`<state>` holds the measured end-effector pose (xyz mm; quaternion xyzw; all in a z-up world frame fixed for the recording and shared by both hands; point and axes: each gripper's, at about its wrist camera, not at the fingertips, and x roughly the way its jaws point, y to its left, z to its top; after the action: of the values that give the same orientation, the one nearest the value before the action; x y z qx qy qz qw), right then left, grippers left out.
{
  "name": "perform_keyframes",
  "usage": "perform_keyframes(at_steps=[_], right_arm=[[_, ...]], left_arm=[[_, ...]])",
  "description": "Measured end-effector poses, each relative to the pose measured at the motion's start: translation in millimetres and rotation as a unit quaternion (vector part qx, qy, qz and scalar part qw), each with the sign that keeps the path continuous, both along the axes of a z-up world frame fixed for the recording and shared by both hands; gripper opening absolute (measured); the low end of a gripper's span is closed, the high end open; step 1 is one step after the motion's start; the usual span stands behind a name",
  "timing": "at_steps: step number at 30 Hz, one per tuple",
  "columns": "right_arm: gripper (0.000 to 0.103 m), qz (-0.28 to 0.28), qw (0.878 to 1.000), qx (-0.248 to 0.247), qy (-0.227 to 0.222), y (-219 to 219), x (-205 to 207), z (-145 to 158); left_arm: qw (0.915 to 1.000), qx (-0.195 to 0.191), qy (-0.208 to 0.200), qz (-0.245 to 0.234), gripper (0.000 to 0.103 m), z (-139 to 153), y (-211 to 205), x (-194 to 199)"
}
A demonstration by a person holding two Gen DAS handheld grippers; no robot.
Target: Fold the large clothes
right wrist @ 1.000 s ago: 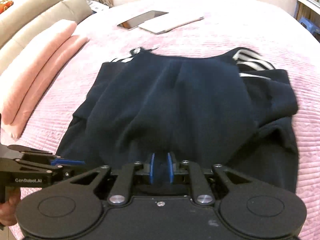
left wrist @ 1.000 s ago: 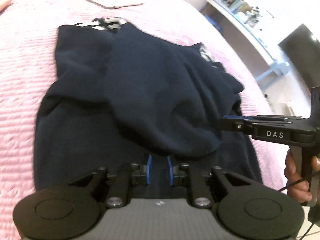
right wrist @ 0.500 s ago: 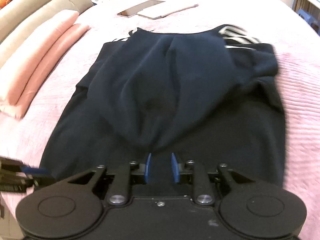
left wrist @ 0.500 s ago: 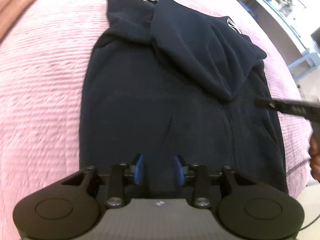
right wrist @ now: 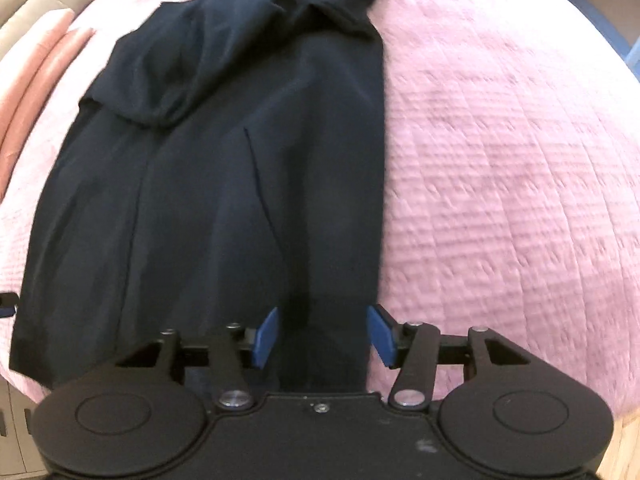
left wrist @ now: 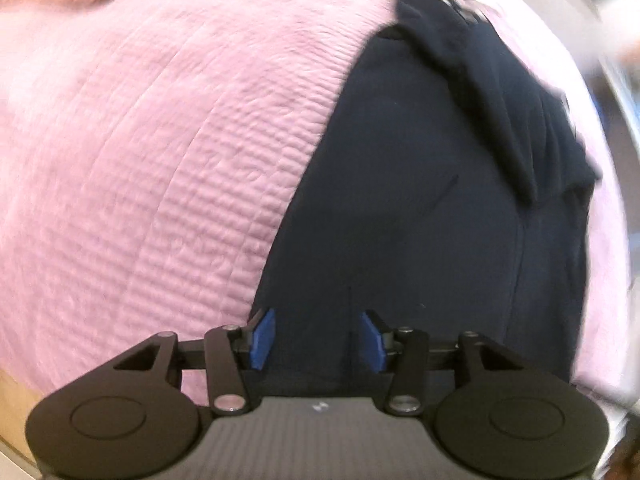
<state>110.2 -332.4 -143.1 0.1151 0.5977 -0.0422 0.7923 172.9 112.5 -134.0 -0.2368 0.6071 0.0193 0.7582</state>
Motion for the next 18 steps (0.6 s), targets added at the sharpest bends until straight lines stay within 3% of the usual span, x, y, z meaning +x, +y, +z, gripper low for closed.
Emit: perform_keyframes(at_steps=[2,3,6,12,13,14,15,16,18], right_arm=[[0.062,-0.001,1.0,0.003,0.011,-2,-7,-3],[0.062,-0.006,1.0,0.007,0.016,-4,-12,-4],[0.061,-0.02,0.999,0.024,0.042,-12,-24,-10],[0.059,-0.027,0.993,0.079,0.086,-8,-30,-35],[0.048,-0.017,0.993,0.067,0.09,-1,-28,-37],[0.023,-0.002,0.995,0.037,0.089,7,-27,-35],[0.013,0.013,0.996,0.007,0.085,15,-26,-32],[0.005,0.015,0.997,-0.006,0.078,18,-27,-27],[0.004,-0.016,0.997,-0.031,0.065,11,-34,-12]], left_arm=[[0.9968,-0.06,-0.016,0.049,0.05,0,16,-9],[0.9958,-0.069,-0.018,0.058,0.051,1,19,-11],[0.9978,-0.054,0.002,0.039,0.052,-4,20,-13],[0.9975,-0.064,0.022,0.023,0.052,-22,7,-18],[0.9979,-0.059,0.021,0.018,0.052,-22,3,-17],[0.9984,-0.052,0.019,0.011,0.052,-21,-2,-15],[0.999,-0.04,0.018,-0.001,0.052,-21,-7,-12],[0.9994,-0.027,0.02,-0.013,0.052,-21,-13,-10],[0.9988,0.003,0.026,-0.042,0.051,-19,-24,-4]])
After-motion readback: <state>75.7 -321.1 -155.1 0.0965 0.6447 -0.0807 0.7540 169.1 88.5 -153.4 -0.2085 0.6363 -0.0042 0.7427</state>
